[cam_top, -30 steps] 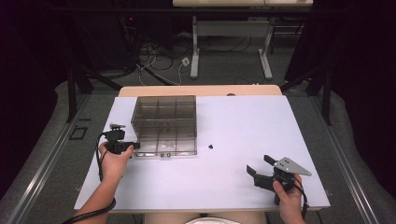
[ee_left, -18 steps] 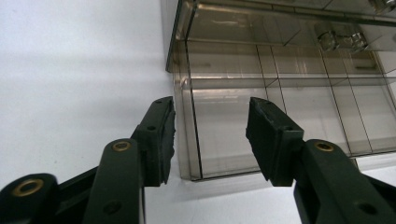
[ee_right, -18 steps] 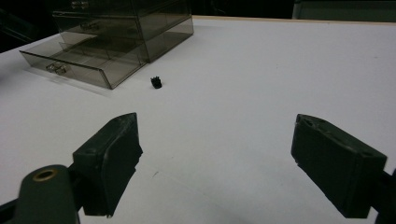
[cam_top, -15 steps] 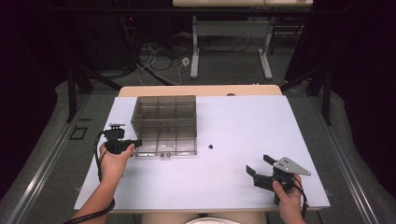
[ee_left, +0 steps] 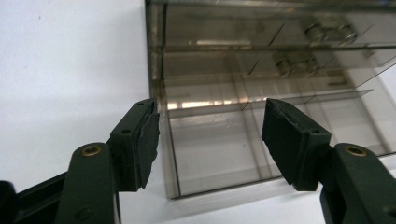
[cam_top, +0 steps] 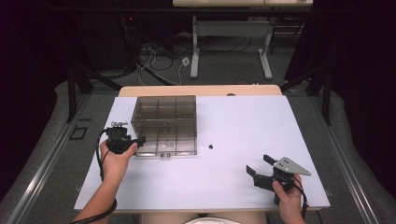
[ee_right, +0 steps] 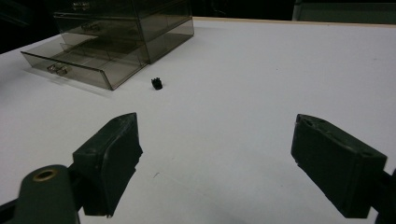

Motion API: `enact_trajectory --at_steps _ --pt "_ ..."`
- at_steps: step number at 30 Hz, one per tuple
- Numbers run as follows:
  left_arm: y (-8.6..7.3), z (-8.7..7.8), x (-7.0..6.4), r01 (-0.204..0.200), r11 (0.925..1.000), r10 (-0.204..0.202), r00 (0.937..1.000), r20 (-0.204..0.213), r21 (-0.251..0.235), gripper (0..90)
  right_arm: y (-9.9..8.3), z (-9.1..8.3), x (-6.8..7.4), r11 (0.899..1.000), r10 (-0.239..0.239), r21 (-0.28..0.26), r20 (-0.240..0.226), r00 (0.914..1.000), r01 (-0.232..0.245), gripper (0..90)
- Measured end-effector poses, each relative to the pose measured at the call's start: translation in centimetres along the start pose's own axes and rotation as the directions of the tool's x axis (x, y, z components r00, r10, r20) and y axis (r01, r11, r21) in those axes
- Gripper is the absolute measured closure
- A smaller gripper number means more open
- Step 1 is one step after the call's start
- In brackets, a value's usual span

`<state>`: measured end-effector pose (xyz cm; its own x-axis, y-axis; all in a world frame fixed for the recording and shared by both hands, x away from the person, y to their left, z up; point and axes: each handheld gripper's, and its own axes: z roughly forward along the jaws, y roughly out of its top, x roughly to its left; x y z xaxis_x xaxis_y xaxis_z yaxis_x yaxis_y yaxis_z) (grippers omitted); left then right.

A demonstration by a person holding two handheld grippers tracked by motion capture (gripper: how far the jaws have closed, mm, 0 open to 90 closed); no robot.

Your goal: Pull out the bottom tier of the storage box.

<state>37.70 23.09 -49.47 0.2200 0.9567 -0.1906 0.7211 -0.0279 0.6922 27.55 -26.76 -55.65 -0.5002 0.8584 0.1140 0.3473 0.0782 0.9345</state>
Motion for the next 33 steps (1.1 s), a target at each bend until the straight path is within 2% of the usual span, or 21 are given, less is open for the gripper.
enact_trajectory --at_steps 4,10,16,21,23,30,33 --pt "0.2 -0.3 -0.4 -0.011 0.9995 0.011 0.9999 0.007 -0.03 36.1 0.0 0.0 0.0 1.0 -0.003 0.001 0.0 1.0 0.003 15.1" --pt "0.4 -0.7 -1.3 -0.03 0.9985 0.031 0.9993 0.023 -0.046 35.4 0.0 0.0 0.0 1.0 -0.001 0.001 -0.002 1.0 0.001 15.1" --pt "0.5 -0.8 -2.3 -0.065 0.9963 0.068 0.9964 0.051 -0.055 20.7 0.0 0.0 0.1 1.0 0.0 0.007 -0.006 1.0 0.0 15.1" --pt "0.6 -0.8 -3.3 -0.069 0.9947 0.075 0.9941 0.078 -0.075 14.3 0.0 0.1 0.1 1.0 0.0 0.005 -0.007 1.0 0.0 15.1" --pt "0.6 -0.8 -3.5 -0.075 0.9945 0.082 0.9924 0.092 -0.074 9.0 0.0 0.1 0.1 1.0 0.0 0.006 -0.006 1.0 0.0 15.1" --pt "0.8 -0.6 -4.7 -0.09 0.9929 0.1 0.9873 0.124 -0.077 0.4 0.0 0.1 0.1 1.0 -0.004 0.005 -0.009 1.0 0.004 15.1" --pt "0.9 -0.4 -5.2 -0.09 0.9923 0.101 0.986 0.133 -0.085 0.4 0.0 0.1 0.1 1.0 0.0 0.008 -0.011 0.9999 0.0 15.1"
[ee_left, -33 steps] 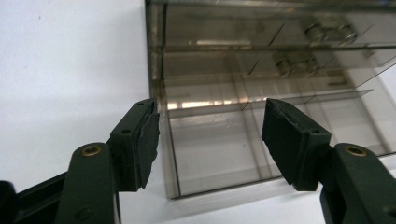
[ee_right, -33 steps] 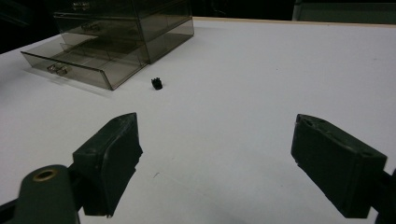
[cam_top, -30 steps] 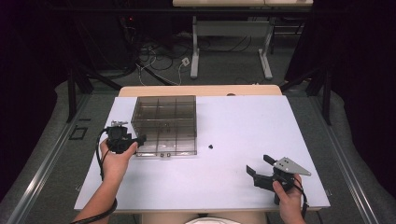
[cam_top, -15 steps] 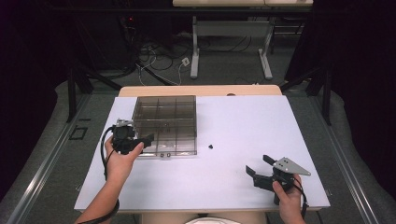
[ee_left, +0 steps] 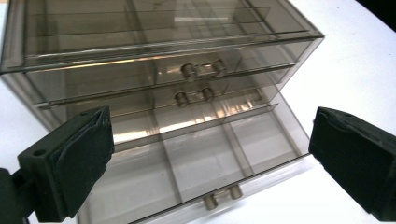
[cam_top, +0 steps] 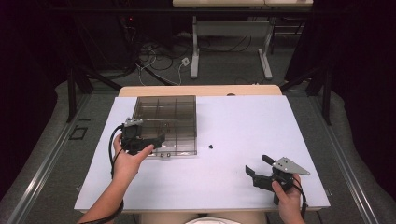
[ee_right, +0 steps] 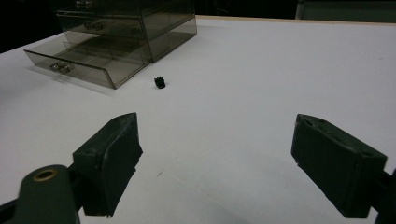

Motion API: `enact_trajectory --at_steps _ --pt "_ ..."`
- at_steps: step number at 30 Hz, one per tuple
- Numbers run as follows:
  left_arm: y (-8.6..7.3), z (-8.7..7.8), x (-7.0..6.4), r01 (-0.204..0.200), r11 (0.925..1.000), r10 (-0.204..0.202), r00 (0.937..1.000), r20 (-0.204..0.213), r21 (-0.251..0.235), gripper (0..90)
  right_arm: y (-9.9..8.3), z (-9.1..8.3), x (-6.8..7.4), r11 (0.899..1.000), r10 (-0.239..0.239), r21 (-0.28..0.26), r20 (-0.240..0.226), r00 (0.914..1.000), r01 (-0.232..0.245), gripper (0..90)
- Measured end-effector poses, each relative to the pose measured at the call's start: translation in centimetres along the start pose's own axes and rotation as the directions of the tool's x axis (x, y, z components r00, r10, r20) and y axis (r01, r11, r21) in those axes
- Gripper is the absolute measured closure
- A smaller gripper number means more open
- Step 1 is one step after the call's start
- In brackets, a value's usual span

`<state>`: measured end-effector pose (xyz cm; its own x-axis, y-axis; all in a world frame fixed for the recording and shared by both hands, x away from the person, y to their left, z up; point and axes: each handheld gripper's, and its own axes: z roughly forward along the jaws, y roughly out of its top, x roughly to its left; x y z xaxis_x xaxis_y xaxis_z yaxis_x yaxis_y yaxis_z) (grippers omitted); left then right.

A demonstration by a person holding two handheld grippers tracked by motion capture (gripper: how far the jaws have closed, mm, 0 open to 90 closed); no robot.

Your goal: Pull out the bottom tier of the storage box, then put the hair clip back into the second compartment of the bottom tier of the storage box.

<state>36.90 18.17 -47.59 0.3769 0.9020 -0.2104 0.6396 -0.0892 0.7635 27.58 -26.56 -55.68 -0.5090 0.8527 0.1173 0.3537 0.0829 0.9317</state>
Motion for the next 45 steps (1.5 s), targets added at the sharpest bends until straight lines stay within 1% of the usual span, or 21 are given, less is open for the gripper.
enact_trajectory --at_steps 1,4,8,10,11,14,15,17,18,22,23,26,29,30,32,36,39,41,42,44,45 --pt "0.1 0.1 -0.1 -0.004 1.0 0.004 1.0 0.004 0.007 0.4 0.0 0.0 0.0 1.0 -0.002 0.003 0.002 1.0 0.002 15.1" --pt "0.1 0.4 -0.6 -0.016 0.9999 0.016 0.9998 0.009 -0.002 0.4 0.0 0.1 0.0 1.0 -0.006 -0.002 -0.001 1.0 0.006 15.1" --pt "0.2 0.7 -1.1 -0.008 1.0 0.008 0.9999 0.009 -0.005 0.4 0.0 0.1 0.0 1.0 -0.004 0.0 -0.004 1.0 0.004 15.1" --pt "0.3 0.8 -1.4 -0.021 0.9997 0.022 0.9997 0.012 -0.009 0.4 0.0 0.1 0.0 1.0 -0.004 -0.001 -0.003 1.0 0.004 15.1" --pt "0.3 0.8 -1.4 -0.03 0.9996 0.03 0.9995 0.013 0.0 0.4 0.0 0.1 0.0 1.0 -0.006 -0.001 -0.003 1.0 0.006 15.1" --pt "0.4 0.9 -1.7 -0.037 0.9993 0.037 0.999 0.024 -0.002 0.4 0.0 0.1 0.0 1.0 -0.005 0.0 -0.005 1.0 0.005 15.1" --pt "0.5 0.9 -1.8 -0.031 0.9995 0.031 0.9992 0.025 -0.005 0.4 0.0 0.1 0.0 1.0 -0.004 0.0 -0.005 1.0 0.004 15.1" --pt "0.6 1.0 -2.0 -0.037 0.9993 0.037 0.9985 0.04 -0.003 0.4 0.0 0.1 0.0 1.0 -0.004 0.001 -0.005 1.0 0.004 15.1" --pt "0.6 1.1 -2.1 -0.047 0.9989 0.047 0.9981 0.04 -0.007 0.4 0.0 0.1 0.0 1.0 -0.005 -0.001 -0.004 1.0 0.005 15.1" --pt "0.6 1.4 -2.6 -0.055 0.9985 0.055 0.997 0.055 -0.004 0.4 0.0 0.1 0.0 1.0 -0.004 -0.002 -0.007 1.0 0.004 15.1" --pt "0.7 1.5 -2.7 -0.065 0.9979 0.065 0.9961 0.06 0.0 0.4 0.0 0.1 0.0 1.0 -0.004 -0.003 -0.007 1.0 0.004 15.1" --pt "0.7 1.7 -3.1 -0.064 0.998 0.064 0.9954 0.072 0.0 0.4 0.0 0.1 0.0 1.0 -0.001 -0.005 -0.005 1.0 0.001 15.1" --pt "0.7 1.9 -3.4 -0.076 0.9971 0.076 0.994 0.078 -0.002 0.5 0.0 0.1 0.0 1.0 -0.004 -0.006 -0.004 1.0 0.004 15.1" --pt "0.7 1.9 -3.6 -0.07 0.9975 0.07 0.9941 0.082 -0.003 0.6 0.0 0.1 0.0 1.0 -0.004 -0.007 -0.004 1.0 0.004 15.1" --pt "0.8 1.9 -3.7 -0.09 0.9959 0.089 0.992 0.09 0.006 0.6 0.0 0.1 0.0 1.0 -0.005 -0.004 -0.004 1.0 0.005 15.1" --pt "0.6 2.1 -4.3 -0.086 0.9961 0.088 0.9921 0.09 -0.019 0.6 0.0 0.1 0.0 1.0 -0.006 -0.006 -0.004 1.0 0.005 15.1" --pt "0.4 2.1 -4.6 -0.102 0.9944 0.104 0.9904 0.091 -0.028 0.6 0.0 0.1 0.1 1.0 -0.002 0.0 -0.009 1.0 0.002 15.1" --pt "0.3 2.0 -4.8 -0.105 0.994 0.107 0.9902 0.089 -0.033 0.6 0.1 0.1 0.1 1.0 -0.011 0.004 -0.005 0.9999 0.011 15.1" --pt "0.2 1.9 -4.8 -0.118 0.9925 0.121 0.9888 0.088 -0.03 0.6 0.1 0.2 0.1 1.0 -0.014 0.004 -0.006 0.9999 0.014 15.1" --pt "0.0 1.9 -5.0 -0.109 0.9936 0.111 0.9895 0.092 -0.03 0.6 0.1 0.2 0.1 1.0 -0.016 0.005 -0.008 0.9998 0.016 15.1" --pt "-0.1 1.9 -5.1 -0.107 0.9935 0.11 0.9897 0.092 -0.04 0.6 0.1 0.2 0.1 1.0 -0.019 0.013 -0.011 0.9998 0.019 15.1"
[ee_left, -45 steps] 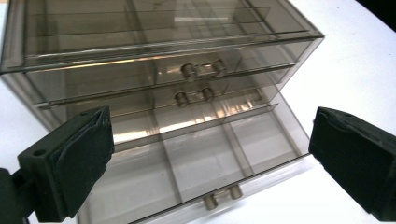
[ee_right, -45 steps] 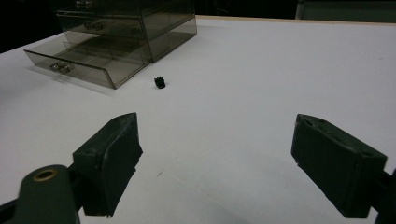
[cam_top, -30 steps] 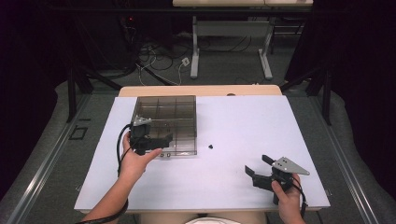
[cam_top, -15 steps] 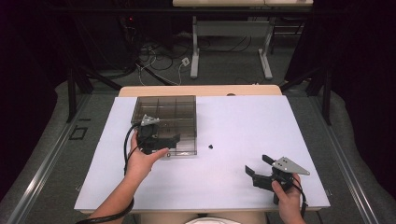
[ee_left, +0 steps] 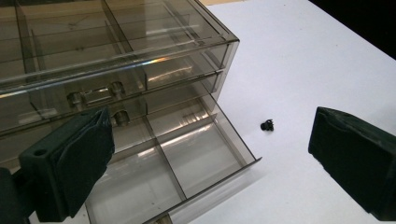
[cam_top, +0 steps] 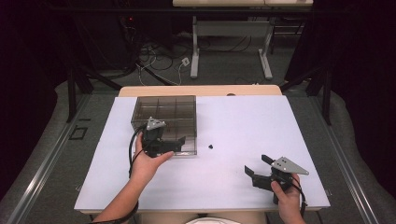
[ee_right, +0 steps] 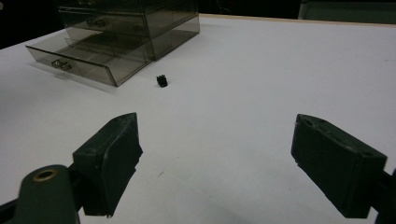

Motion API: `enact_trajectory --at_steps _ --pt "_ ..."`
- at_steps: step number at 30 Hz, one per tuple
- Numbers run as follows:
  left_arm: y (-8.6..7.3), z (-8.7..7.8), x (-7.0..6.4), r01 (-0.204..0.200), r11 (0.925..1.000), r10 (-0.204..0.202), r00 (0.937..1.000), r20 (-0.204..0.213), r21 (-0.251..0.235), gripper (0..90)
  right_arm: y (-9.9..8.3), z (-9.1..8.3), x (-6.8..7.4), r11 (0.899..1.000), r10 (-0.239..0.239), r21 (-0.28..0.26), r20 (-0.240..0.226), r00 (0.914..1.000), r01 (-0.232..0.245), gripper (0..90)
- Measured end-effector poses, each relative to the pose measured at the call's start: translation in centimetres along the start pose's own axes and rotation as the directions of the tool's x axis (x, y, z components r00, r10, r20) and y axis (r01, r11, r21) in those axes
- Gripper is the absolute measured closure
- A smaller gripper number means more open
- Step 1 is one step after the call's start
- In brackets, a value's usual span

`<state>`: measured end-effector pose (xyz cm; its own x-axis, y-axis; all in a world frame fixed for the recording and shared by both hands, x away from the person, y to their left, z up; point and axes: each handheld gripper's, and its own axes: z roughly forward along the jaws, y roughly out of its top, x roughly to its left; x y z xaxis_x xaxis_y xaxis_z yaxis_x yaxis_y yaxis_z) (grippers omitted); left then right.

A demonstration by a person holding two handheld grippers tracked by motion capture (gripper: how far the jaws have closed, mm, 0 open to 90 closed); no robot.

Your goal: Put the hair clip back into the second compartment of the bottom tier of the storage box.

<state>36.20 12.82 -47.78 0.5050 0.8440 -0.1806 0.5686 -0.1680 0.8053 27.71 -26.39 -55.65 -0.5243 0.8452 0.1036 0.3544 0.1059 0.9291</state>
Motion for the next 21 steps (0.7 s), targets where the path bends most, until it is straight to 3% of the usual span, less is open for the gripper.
enact_trajectory --at_steps 7,14,21 --pt "-0.6 -0.5 -0.5 -0.017 0.9999 0.017 0.9998 0.005 0.002 0.6 0.0 0.2 0.2 1.0 -0.013 0.004 0.006 0.9999 0.013 15.1" --pt "-1.5 -1.2 -0.7 -0.044 0.9982 0.044 0.999 0.001 -0.04 0.4 0.1 0.6 0.5 0.999 -0.031 0.041 0.011 0.9994 0.031 15.2" --pt "-2.5 -2.3 -0.6 -0.033 0.997 0.034 0.9994 0.005 -0.07 0.4 0.1 0.9 0.9 0.997 -0.04 0.071 -0.004 0.9992 0.04 15.2"
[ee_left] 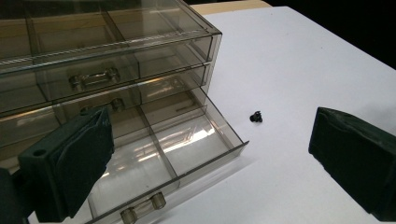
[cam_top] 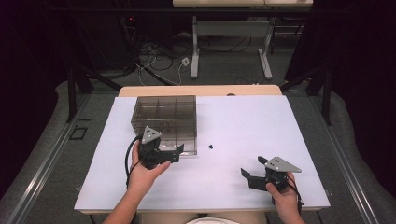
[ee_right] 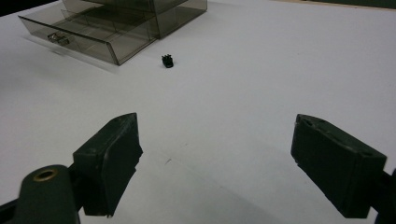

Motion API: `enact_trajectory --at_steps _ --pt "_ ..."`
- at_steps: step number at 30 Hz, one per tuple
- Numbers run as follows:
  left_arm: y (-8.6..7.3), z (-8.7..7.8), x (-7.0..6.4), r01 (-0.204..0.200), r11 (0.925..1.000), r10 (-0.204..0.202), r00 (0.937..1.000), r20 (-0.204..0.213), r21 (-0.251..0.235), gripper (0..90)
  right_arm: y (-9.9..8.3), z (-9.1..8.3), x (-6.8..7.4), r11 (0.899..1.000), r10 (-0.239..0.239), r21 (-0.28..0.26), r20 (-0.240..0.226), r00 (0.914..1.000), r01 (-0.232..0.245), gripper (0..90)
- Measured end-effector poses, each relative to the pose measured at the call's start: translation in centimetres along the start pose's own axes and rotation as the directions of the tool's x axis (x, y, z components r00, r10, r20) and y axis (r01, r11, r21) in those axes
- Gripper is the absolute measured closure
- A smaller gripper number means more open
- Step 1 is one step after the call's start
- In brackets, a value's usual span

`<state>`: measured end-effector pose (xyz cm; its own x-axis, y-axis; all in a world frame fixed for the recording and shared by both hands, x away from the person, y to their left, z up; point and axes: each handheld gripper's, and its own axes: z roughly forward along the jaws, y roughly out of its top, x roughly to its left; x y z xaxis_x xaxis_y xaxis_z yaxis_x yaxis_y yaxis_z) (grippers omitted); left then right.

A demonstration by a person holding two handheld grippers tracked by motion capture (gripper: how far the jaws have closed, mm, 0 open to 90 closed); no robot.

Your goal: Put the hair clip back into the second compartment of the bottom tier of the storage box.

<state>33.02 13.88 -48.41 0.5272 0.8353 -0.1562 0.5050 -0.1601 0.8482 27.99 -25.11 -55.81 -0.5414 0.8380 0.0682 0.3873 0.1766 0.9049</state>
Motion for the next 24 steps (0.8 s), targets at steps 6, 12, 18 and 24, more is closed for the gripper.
enact_trajectory --at_steps 6,12,18,24 --pt "-1.0 -0.9 0.5 -0.004 0.9997 0.005 1.0 0.006 -0.025 0.4 0.3 0.0 0.4 1.0 -0.013 0.002 0.01 0.9999 0.013 15.2" --pt "-1.7 -1.7 1.0 0.007 0.9983 -0.006 0.9998 0.018 -0.057 0.4 0.9 0.1 0.8 1.0 -0.029 0.001 0.02 0.9994 0.029 15.2" --pt "-2.3 -2.2 1.2 0.006 0.9977 -0.005 0.9998 0.017 -0.067 0.4 1.4 0.4 1.3 0.999 -0.048 -0.001 0.04 0.9981 0.048 15.2" --pt "-2.9 -2.6 1.2 0.015 0.9962 -0.012 0.9994 0.031 -0.086 0.4 2.2 0.8 1.8 0.997 -0.069 0.021 0.054 0.9962 0.068 15.2"
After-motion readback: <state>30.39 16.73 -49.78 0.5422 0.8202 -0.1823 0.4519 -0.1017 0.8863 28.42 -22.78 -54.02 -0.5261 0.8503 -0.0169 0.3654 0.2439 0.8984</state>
